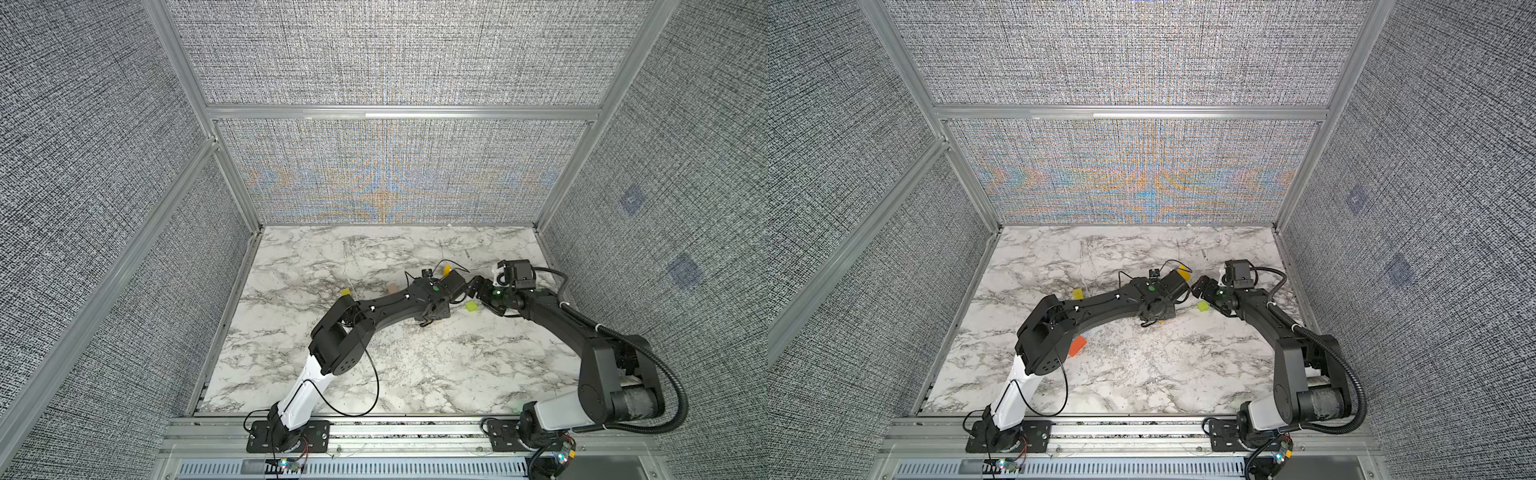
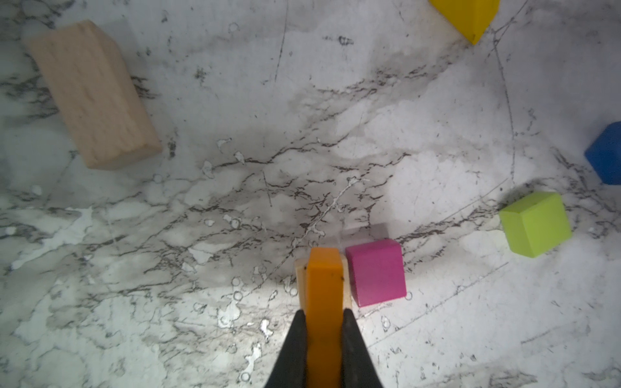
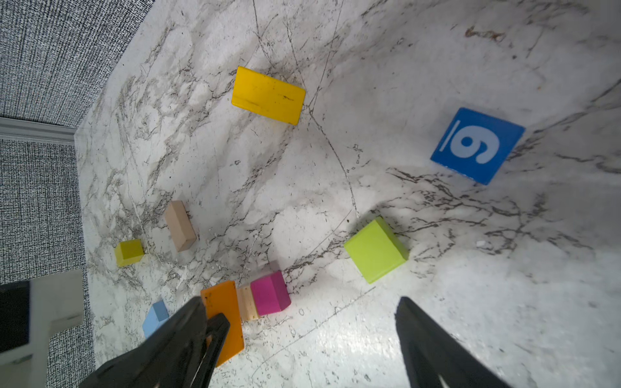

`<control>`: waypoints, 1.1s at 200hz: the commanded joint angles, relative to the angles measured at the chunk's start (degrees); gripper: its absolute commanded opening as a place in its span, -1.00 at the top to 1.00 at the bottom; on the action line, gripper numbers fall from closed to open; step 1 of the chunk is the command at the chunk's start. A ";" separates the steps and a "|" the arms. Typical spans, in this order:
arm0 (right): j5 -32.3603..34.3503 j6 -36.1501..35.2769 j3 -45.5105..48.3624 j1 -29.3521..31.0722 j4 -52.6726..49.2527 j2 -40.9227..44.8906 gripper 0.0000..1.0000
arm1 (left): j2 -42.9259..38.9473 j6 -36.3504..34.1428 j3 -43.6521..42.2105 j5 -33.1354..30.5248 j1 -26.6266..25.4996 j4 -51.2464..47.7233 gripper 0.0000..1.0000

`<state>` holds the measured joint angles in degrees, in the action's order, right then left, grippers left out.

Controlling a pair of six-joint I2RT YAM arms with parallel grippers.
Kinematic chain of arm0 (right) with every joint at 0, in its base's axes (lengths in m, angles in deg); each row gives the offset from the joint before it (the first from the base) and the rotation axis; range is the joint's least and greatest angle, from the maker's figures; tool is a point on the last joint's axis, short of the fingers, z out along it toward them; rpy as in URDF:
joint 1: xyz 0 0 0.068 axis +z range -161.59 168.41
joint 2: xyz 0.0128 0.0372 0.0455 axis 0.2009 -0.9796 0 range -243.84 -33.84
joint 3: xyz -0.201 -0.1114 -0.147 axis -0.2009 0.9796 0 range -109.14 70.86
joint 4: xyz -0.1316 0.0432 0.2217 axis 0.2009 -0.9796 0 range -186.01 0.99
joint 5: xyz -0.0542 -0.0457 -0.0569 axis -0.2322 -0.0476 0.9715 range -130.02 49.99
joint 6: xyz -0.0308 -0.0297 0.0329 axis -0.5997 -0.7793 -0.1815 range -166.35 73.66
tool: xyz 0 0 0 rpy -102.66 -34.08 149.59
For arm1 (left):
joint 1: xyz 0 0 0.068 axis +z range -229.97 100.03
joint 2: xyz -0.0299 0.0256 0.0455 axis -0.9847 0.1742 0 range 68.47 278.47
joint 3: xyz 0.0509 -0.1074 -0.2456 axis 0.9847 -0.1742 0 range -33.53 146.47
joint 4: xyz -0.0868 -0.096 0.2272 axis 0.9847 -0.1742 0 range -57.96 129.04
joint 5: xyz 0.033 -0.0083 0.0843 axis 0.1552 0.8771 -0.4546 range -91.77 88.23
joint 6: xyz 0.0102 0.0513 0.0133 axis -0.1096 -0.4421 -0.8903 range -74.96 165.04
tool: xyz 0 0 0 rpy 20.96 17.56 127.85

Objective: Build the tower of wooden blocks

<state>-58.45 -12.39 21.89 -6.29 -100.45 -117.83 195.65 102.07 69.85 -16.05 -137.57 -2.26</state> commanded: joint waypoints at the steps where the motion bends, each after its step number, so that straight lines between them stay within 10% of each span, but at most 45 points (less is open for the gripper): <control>1: -0.56 0.40 0.15 -0.03 0.92 0.15 -0.81 | 0.51 0.31 0.59 -1.32 0.04 -0.74 0.79; 76: -1.25 0.48 0.19 -0.09 1.28 0.19 -0.81 | 1.59 0.71 1.38 -1.01 0.04 -1.15 0.76; 220: -1.43 -0.68 0.29 -0.39 1.27 0.51 -0.84 | -1.99 -2.98 2.03 -1.91 -0.14 -2.67 -0.20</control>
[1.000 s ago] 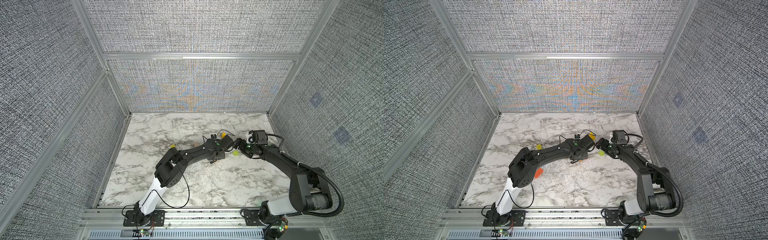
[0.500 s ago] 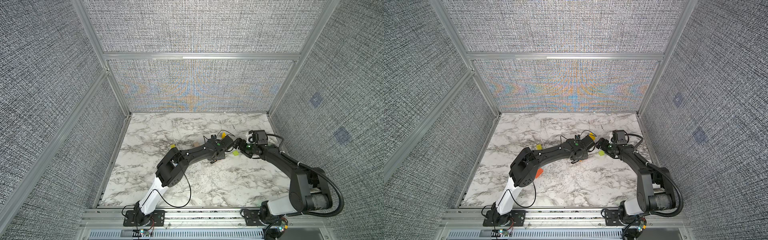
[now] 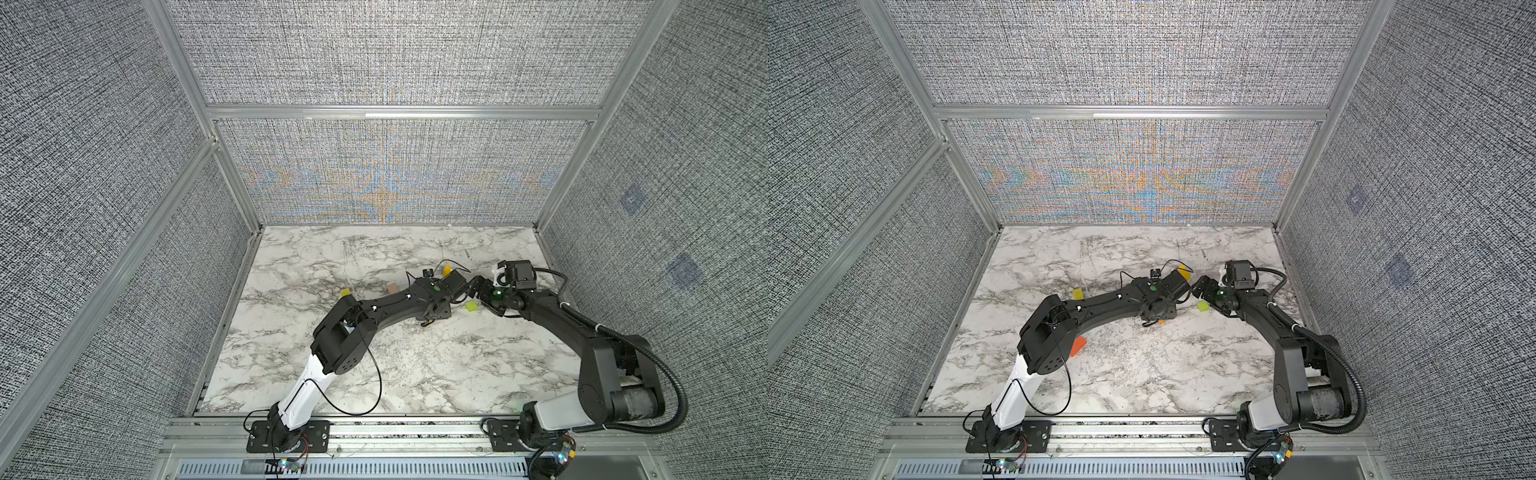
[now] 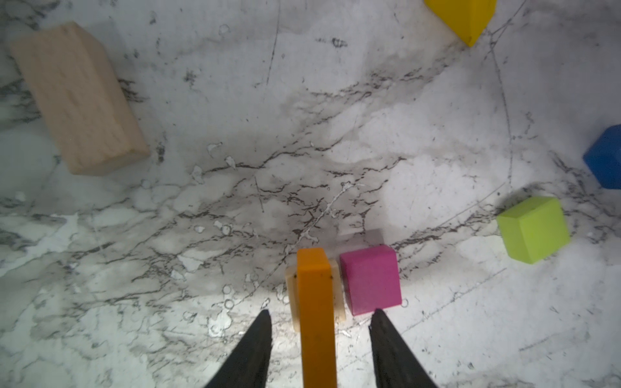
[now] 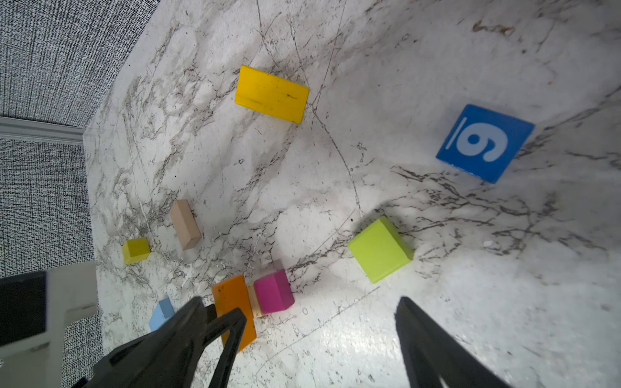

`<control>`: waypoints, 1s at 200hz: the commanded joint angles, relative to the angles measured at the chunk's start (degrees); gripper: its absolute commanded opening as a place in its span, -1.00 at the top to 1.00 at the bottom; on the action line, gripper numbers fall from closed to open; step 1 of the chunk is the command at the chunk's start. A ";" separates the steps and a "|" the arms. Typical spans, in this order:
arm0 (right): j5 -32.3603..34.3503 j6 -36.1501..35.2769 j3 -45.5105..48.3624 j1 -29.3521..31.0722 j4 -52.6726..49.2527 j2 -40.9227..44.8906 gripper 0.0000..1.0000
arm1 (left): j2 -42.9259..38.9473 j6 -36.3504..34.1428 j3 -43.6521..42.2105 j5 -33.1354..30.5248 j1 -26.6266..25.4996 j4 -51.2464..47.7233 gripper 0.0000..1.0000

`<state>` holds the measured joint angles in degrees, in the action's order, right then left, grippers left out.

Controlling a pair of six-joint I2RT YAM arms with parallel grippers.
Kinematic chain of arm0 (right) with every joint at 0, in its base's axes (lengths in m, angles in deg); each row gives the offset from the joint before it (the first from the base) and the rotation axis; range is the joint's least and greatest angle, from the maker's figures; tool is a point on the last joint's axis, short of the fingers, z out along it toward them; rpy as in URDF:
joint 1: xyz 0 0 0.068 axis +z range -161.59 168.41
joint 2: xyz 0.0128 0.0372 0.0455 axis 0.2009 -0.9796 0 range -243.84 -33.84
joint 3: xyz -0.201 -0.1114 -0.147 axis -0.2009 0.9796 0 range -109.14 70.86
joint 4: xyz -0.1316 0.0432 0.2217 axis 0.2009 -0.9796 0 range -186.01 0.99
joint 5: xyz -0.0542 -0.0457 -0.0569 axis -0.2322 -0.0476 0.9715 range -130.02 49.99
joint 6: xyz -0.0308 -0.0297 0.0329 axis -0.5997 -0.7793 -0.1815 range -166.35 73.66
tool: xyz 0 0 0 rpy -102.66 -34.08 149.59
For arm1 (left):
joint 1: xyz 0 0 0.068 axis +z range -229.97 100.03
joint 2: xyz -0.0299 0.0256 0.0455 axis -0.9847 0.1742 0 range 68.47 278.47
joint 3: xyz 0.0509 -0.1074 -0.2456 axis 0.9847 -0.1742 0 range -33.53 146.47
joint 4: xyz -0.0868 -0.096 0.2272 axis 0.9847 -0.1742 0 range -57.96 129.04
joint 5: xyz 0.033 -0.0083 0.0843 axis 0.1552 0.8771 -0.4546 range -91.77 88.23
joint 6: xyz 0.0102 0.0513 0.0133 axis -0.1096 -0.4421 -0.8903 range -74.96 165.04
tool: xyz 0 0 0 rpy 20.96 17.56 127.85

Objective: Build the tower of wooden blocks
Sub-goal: 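Release the orange block beside the pine cube and lift the left gripper, then move the left gripper nearer the robot and grasp the light blue block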

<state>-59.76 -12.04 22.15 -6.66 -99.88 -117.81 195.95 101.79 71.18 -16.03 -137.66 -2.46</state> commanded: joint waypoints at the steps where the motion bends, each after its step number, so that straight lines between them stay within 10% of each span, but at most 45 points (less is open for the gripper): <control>1: -0.12 -1.14 0.07 -0.01 0.69 0.52 -0.84 | -2.44 -2.74 0.73 -2.10 -0.10 -2.60 -0.21; 74: -0.30 -3.37 0.97 0.00 1.37 2.35 -0.92 | -13.22 -0.11 0.17 -13.48 1.05 -22.48 -0.88; 200: -2.66 -3.26 0.68 0.61 3.05 -0.31 -0.92 | -32.06 3.92 -36.17 -1.36 16.10 -5.58 -0.92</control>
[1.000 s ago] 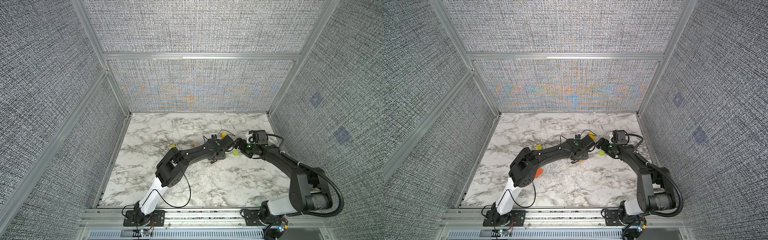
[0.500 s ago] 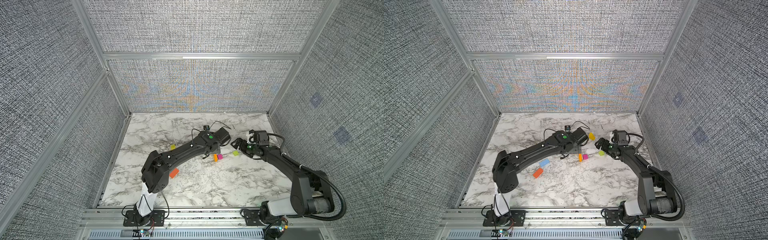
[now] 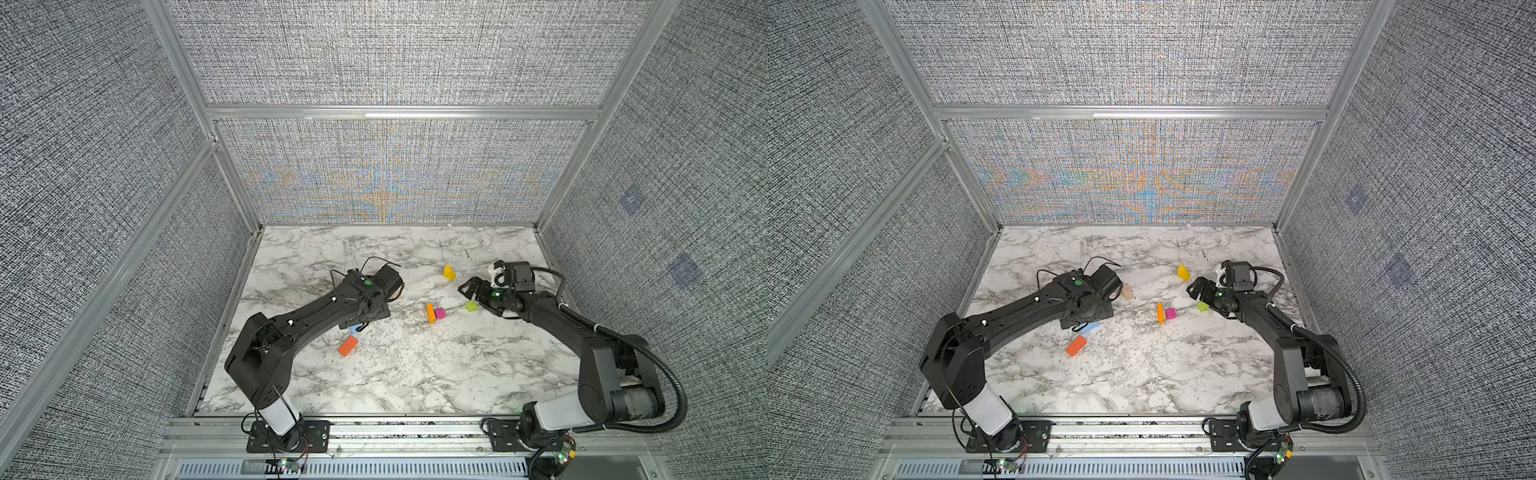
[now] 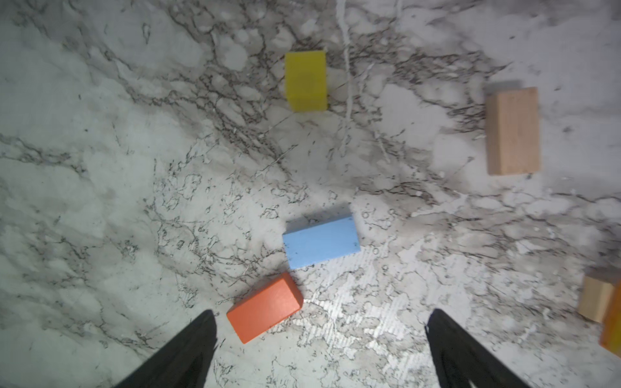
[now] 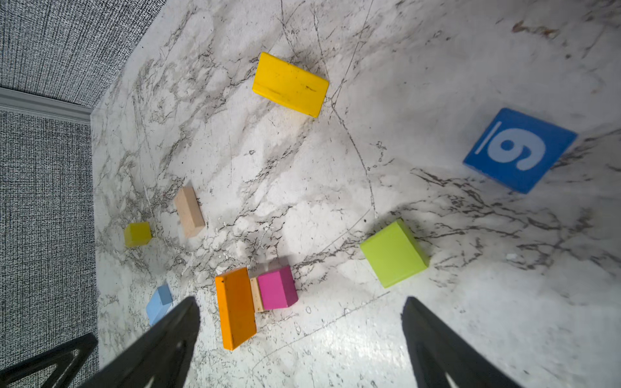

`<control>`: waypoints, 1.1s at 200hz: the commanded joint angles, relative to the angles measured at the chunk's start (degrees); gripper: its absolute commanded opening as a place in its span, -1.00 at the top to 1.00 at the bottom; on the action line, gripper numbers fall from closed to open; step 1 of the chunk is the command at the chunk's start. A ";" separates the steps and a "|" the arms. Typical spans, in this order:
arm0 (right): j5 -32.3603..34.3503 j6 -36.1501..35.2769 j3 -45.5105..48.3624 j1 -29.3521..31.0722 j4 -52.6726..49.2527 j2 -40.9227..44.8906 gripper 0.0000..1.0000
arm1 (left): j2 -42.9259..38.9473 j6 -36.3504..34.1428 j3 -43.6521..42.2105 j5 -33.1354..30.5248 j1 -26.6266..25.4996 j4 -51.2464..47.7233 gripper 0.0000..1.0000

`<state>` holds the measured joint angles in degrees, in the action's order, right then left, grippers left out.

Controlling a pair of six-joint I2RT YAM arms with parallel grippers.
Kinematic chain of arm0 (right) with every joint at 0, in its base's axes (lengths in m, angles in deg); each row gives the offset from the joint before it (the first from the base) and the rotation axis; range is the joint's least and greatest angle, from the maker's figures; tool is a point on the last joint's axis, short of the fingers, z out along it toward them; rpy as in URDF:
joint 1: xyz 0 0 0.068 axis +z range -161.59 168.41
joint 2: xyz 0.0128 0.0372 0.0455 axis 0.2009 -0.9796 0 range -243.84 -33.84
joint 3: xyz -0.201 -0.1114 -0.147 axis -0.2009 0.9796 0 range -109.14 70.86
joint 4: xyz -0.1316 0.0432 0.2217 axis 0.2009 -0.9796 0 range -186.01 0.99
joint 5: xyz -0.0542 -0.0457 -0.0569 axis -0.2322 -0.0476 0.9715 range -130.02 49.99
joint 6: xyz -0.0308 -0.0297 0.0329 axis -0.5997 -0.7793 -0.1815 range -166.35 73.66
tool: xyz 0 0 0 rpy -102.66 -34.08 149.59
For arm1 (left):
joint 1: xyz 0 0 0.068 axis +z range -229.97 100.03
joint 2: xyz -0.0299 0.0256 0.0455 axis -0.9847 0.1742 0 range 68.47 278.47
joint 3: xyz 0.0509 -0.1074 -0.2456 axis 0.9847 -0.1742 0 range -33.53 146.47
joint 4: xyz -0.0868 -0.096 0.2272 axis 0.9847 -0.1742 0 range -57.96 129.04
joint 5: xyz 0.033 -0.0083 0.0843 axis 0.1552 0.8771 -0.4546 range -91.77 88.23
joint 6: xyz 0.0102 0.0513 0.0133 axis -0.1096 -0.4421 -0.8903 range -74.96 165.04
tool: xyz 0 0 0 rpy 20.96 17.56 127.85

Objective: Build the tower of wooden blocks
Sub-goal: 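Move the left gripper nearer the robot and grasp the light blue block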

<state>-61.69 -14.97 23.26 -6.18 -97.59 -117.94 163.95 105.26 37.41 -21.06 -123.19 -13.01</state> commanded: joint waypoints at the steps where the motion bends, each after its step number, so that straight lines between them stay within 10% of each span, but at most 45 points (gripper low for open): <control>1: -0.74 -0.34 -0.46 0.17 0.76 -0.17 -0.92 | 0.00 0.43 -2.48 3.70 1.73 5.05 -0.91; 220: -2.15 -1.79 -2.65 2.39 -0.36 -2.57 -0.92 | 8.53 -4.53 -4.11 10.04 8.51 12.15 -0.63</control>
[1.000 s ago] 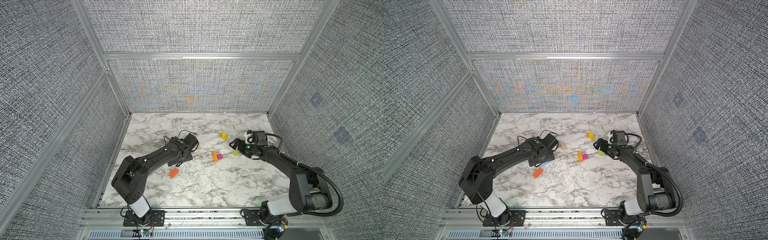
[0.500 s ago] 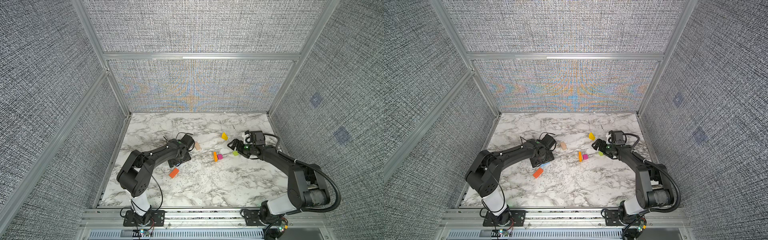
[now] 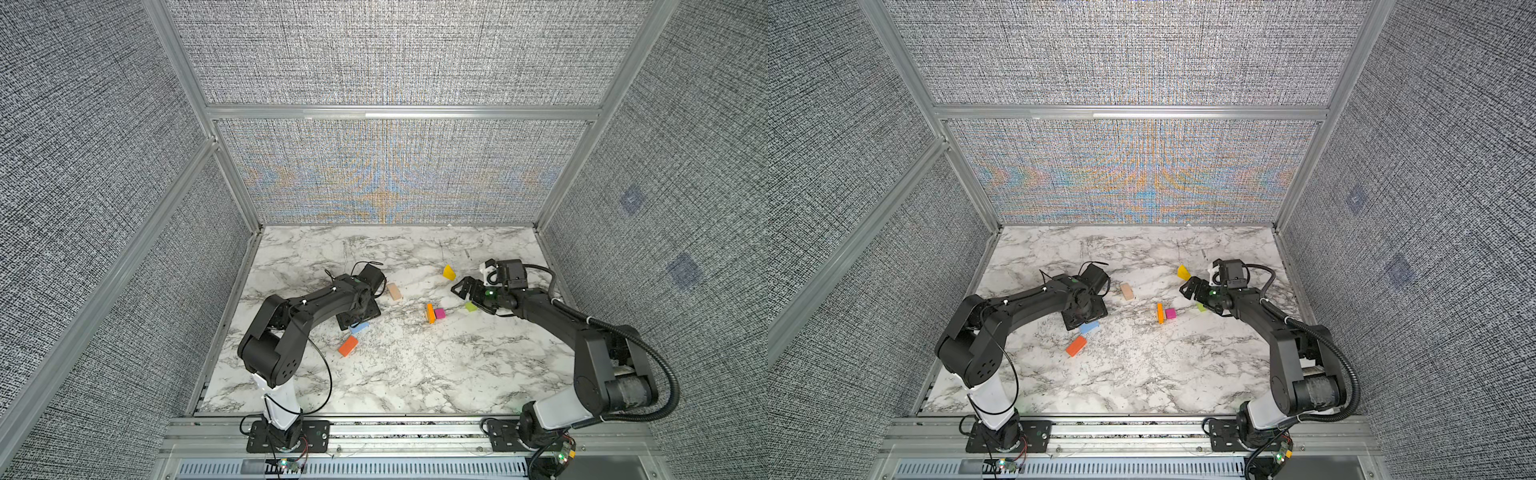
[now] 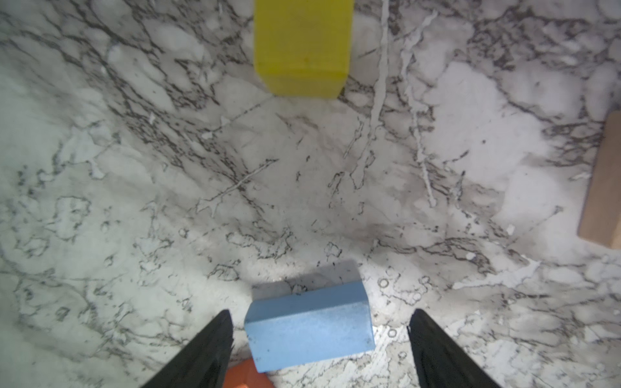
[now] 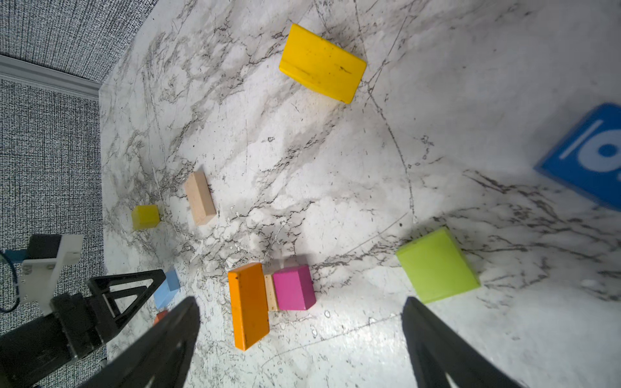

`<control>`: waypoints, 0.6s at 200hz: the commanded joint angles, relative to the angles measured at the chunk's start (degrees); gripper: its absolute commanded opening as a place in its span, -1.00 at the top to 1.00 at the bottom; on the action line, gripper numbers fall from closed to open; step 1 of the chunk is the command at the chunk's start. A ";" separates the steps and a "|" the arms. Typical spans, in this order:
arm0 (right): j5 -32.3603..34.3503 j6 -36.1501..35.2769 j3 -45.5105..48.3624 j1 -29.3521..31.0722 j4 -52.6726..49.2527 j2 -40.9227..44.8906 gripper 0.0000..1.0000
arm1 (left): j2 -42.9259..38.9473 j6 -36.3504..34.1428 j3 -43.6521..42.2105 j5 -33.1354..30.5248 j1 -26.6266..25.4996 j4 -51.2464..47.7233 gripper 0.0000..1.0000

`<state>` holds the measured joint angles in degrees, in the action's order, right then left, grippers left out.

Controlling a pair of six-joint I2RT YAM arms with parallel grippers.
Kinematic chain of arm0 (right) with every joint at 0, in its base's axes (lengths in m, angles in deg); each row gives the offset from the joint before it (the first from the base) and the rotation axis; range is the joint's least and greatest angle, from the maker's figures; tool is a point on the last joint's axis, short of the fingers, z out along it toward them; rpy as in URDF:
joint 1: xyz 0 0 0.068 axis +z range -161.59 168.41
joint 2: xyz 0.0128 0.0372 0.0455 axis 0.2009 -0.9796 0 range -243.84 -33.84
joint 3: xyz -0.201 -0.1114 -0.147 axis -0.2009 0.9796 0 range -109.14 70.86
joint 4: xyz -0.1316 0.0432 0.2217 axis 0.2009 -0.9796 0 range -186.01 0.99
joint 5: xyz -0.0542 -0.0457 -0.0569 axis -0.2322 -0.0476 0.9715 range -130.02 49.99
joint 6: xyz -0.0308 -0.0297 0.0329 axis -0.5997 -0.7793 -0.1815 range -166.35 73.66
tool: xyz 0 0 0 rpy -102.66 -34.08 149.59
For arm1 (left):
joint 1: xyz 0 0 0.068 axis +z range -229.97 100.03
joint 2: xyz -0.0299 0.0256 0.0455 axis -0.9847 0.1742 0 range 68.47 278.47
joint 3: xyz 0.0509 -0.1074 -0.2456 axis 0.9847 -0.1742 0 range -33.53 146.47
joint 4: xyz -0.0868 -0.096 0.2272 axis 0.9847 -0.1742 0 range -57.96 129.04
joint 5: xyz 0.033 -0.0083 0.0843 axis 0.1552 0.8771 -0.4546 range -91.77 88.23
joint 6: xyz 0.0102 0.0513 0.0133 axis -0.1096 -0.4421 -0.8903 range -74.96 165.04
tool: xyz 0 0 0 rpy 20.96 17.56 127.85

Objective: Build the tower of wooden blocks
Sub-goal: 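Move the left gripper nearer the robot and grasp the light blue block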

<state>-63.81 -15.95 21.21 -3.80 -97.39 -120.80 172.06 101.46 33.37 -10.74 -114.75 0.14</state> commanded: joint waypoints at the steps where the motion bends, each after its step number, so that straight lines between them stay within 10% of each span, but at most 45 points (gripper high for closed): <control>1: -0.03 -0.84 -0.66 0.02 -0.62 0.30 -0.92 | 0.40 -0.76 -0.08 -0.27 0.07 -0.96 -0.63; 120: -0.07 -1.01 -0.71 0.19 -1.19 0.85 -0.92 | 1.20 1.04 -2.19 2.29 -0.08 2.26 -0.22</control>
<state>-63.81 -16.52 20.90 -3.69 -97.83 -120.39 173.18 102.29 30.85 -9.23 -114.75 1.83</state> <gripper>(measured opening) 0.962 0.642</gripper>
